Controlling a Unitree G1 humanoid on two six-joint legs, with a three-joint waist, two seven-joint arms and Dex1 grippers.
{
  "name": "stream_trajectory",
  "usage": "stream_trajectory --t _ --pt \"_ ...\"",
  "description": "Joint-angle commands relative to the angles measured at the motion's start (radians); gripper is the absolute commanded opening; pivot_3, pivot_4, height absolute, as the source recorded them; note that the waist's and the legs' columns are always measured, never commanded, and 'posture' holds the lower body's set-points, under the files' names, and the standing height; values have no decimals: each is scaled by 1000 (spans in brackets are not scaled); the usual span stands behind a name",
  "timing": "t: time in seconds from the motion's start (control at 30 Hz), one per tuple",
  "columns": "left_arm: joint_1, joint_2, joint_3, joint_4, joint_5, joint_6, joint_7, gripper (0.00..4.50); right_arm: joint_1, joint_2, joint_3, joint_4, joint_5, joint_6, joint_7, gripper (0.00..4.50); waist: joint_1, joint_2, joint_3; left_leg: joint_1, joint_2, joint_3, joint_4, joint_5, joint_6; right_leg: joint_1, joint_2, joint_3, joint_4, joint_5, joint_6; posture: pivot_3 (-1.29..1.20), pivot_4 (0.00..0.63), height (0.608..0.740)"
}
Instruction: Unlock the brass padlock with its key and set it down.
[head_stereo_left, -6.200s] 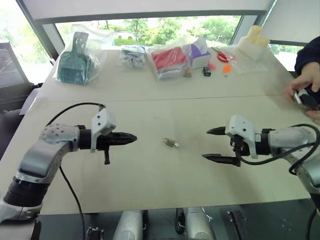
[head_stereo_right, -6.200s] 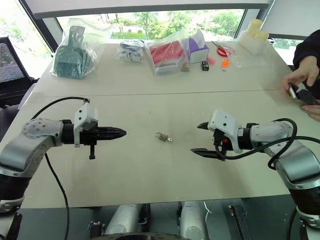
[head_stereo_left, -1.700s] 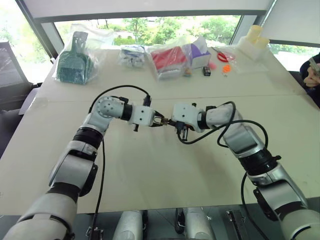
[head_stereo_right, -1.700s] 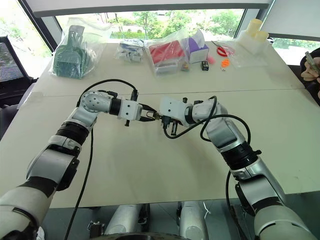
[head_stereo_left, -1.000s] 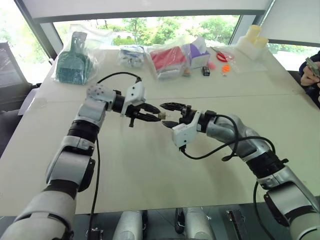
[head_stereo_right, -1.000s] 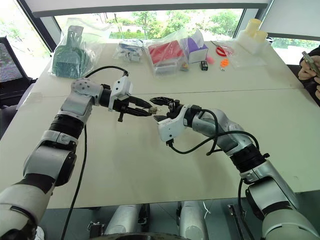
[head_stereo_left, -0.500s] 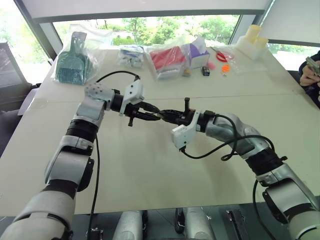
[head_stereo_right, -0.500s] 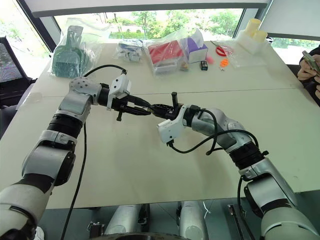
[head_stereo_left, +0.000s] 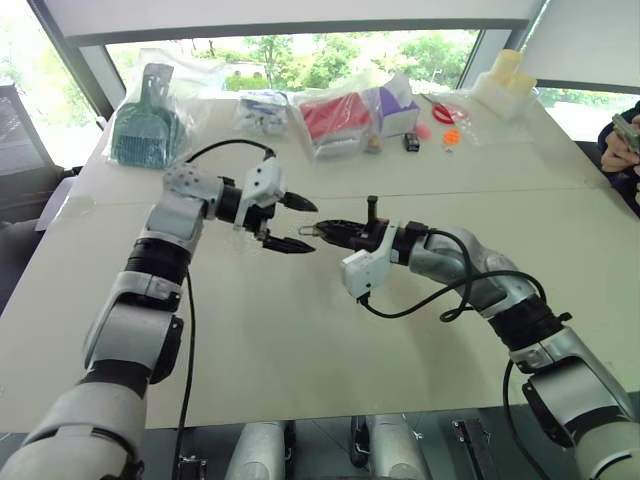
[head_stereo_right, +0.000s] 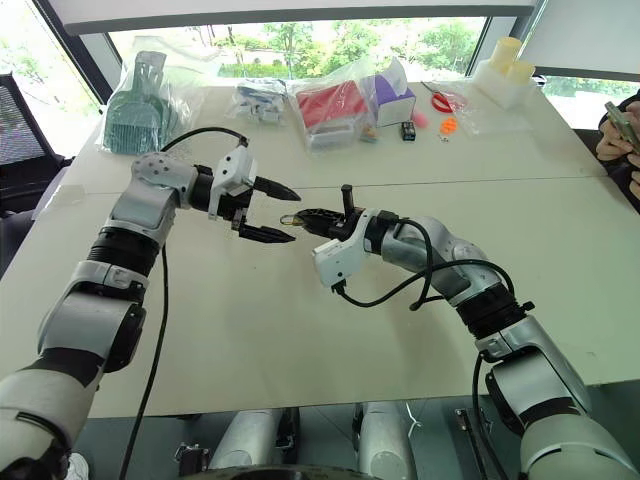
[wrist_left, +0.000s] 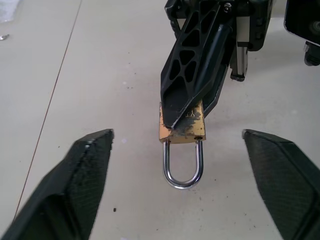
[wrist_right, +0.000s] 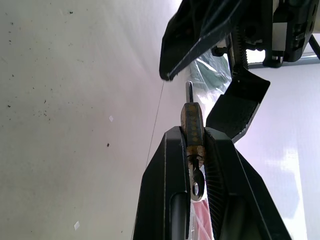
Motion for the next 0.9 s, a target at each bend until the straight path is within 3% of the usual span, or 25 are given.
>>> stream_trajectory --t 0.03,0.13,0.4,0.9 --pt "-19 22 57 -45 -50 26 7 4475 -21 6 -27 -16 16 0 -2 0 0 0 0 0 0 0 0 0 0 0 0 0 0 0 0 0 150 740" --pt "-21 32 61 -43 -52 32 8 3634 -21 6 -27 -14 15 1 -1 0 0 0 0 0 0 0 0 0 0 0 0 0 0 0 0 0 150 740" --pt "3 29 52 -53 -60 28 12 18 -29 8 -26 -8 12 -5 -4 0 0 0 0 0 0 0 0 0 0 0 0 0 0 0 0 0 150 740" --pt "61 29 -4 -52 -9 1 7 18 -29 11 -27 -14 14 -2 -2 0 0 0 0 0 0 0 0 0 -1 0 0 0 0 0 0 0 150 740"
